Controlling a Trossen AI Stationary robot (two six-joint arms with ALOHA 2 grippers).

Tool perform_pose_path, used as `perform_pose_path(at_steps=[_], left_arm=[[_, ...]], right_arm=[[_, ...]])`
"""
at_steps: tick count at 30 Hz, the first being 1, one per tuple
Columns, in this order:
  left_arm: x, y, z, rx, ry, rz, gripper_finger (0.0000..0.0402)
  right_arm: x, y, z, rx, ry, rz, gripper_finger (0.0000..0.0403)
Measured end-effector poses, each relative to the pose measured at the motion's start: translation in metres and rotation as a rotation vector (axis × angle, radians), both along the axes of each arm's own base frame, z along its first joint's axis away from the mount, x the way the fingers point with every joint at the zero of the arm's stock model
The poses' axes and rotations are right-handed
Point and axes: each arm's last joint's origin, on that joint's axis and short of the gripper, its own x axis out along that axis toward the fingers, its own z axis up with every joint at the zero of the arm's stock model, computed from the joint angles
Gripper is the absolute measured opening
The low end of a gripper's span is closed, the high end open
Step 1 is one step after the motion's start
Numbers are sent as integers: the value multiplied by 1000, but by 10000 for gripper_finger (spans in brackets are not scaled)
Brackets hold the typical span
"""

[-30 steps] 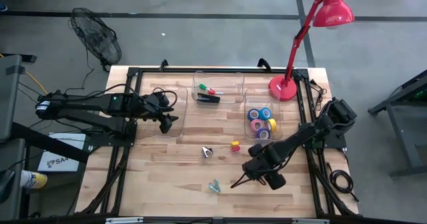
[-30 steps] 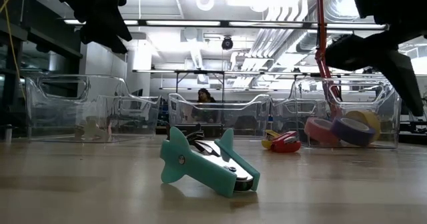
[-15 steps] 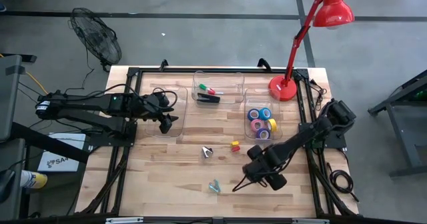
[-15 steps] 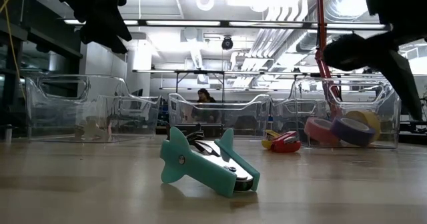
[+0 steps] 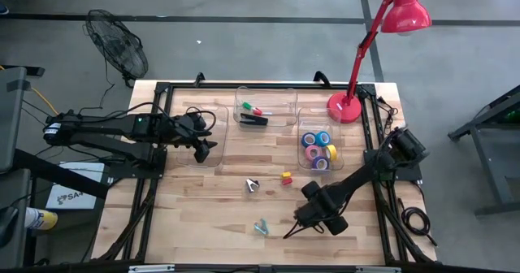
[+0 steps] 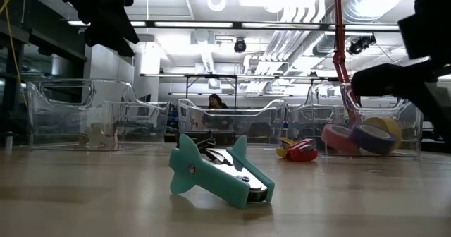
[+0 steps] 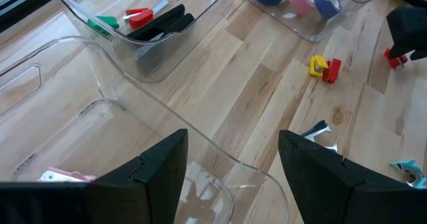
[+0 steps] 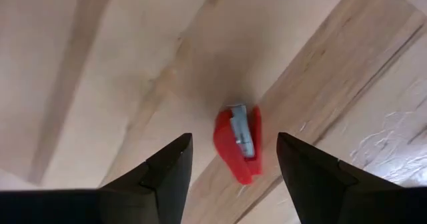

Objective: Pick and place Stapler, Stapler remover, tape
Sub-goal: Put the bottom red stapler into the top transparent bin

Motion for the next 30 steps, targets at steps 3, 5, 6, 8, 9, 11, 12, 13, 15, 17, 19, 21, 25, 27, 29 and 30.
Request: perform_pose_path(at_steps=[3,5,6,8,9,11,12,13,15,17,19,21,25,27,29,30], left_arm=[[0,0,0,0,1,0,230],[0,0,0,0,2,0,230],[0,0,0,-1,2,0,230],[0,0,0,-1,2,0,230],[0,0,0,-1,2,0,230],[0,0,0,-1,2,-1,230],[0,0,0,-1,2,-1,230],[0,0,0,-1,2,-1,230],[0,0,0,-1,2,-1,230],[0,0,0,-1,2,-1,230],[0,0,0,-1,2,-1,230],[0,0,0,0,2,-2,230],[0,0,0,0,2,-2,230],[0,0,0,0,3,-2,230],[0,0,0,0,5,-2,230],[0,0,0,0,7,-2,230]], right_arm=[[1,0,-5,-38,-6,1,208],[2,0,-7,-46,-4,2,208],[2,0,-8,-48,0,2,208],[1,0,-10,-54,11,4,205],[1,0,-11,-54,13,5,201],[1,1,-11,-46,18,6,190],[1,1,-11,-46,16,7,183],[0,2,-11,-46,18,8,174],[0,2,-11,-43,20,7,156],[0,2,-11,-39,20,6,136],[0,3,-11,-33,22,6,116],[0,3,-11,-31,21,6,95],[1,4,-10,-17,13,5,67],[3,5,-11,2,5,4,68],[4,6,-11,24,-4,-27,67],[6,6,-10,28,-8,-61,67]])
